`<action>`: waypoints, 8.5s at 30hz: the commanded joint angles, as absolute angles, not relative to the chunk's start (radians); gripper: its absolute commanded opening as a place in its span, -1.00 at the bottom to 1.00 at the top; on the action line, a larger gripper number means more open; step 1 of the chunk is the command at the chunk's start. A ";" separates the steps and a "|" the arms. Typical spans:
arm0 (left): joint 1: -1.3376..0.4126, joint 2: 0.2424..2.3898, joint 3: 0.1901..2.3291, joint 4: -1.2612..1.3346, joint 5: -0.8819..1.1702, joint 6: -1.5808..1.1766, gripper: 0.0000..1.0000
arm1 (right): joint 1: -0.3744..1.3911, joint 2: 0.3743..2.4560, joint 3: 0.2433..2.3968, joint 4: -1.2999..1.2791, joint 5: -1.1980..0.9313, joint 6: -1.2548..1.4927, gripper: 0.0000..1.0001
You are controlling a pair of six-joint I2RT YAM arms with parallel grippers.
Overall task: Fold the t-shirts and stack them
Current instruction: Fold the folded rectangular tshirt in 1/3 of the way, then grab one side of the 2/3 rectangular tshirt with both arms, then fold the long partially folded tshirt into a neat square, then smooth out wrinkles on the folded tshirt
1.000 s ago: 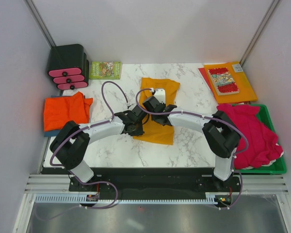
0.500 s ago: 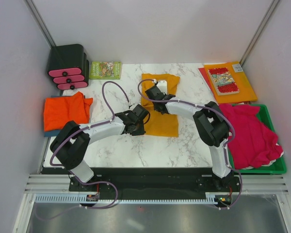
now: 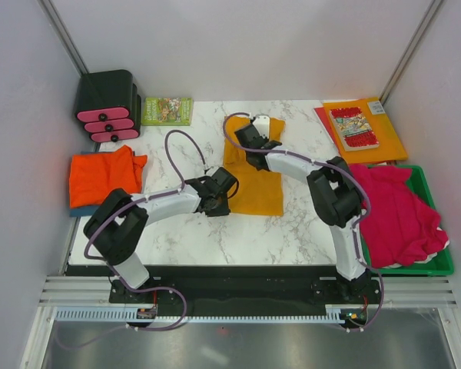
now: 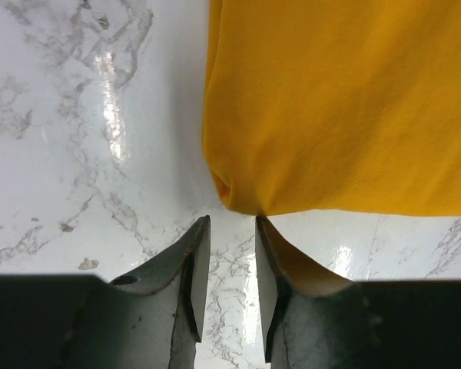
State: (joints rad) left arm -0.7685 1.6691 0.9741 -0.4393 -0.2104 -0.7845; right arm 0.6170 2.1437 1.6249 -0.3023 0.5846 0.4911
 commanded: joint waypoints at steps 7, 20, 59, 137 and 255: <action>-0.770 1.474 0.925 -0.338 -0.293 -0.724 0.11 | 0.621 1.589 1.140 -0.225 0.543 0.532 0.39; -0.755 1.666 0.948 -0.285 -0.273 -0.724 0.13 | 0.695 1.515 0.881 -0.180 0.499 0.607 0.25; -0.716 1.718 0.917 -0.341 -0.241 -0.782 -0.96 | 0.804 1.483 0.678 -0.143 0.442 0.839 0.11; -0.790 1.393 1.233 -0.502 -0.491 -0.600 -0.96 | 0.827 1.439 1.135 -0.361 0.789 0.598 -1.00; -0.670 1.420 1.057 -0.436 -0.308 -0.601 0.01 | 0.581 1.546 1.189 -0.164 0.544 0.404 -0.06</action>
